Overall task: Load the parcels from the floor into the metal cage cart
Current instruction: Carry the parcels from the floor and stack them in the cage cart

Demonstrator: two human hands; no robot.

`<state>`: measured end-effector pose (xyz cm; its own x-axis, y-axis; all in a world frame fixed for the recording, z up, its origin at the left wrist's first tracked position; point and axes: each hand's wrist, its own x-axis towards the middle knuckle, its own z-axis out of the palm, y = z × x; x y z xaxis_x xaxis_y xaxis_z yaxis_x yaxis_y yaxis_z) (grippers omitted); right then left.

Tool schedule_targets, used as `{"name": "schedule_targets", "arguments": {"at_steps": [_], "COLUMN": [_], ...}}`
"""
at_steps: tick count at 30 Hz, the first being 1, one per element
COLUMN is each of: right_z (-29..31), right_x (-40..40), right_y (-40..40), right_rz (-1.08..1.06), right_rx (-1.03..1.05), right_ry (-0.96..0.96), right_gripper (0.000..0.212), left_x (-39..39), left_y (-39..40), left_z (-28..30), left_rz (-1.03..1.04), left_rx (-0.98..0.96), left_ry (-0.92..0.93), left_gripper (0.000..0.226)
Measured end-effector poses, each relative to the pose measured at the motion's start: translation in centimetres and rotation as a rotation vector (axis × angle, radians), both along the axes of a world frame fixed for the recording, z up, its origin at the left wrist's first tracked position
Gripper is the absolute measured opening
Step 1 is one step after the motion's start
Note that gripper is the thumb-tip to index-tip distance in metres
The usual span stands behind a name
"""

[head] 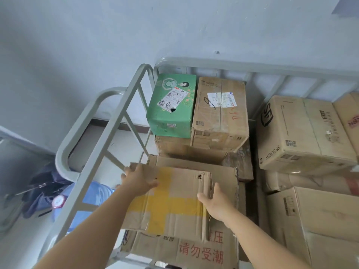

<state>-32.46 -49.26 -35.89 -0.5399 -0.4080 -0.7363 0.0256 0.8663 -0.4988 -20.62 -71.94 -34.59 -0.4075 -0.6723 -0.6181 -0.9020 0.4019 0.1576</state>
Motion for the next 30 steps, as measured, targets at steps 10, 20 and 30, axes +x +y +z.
{"name": "schedule_targets", "arguments": {"at_steps": [10,20,30], "right_z": [0.9,1.3,-0.7], "right_x": [1.9,-1.6,1.6], "right_y": [1.1,-2.0,-0.4], "right_rz": [-0.325,-0.071,-0.276], "right_rx": [-0.118,-0.008,0.217], "right_ry": [-0.077,0.175,0.327], "right_gripper": [0.078,0.075,0.095], "left_x": [2.3,4.3,3.1], "left_y": [1.1,4.5,2.2], "left_z": [-0.4,-2.2,-2.6], "left_rz": [0.155,0.311,-0.309], "left_rx": [0.11,0.186,-0.032], "left_ry": [0.231,0.129,0.045], "left_gripper": [0.102,0.109,0.114]}}
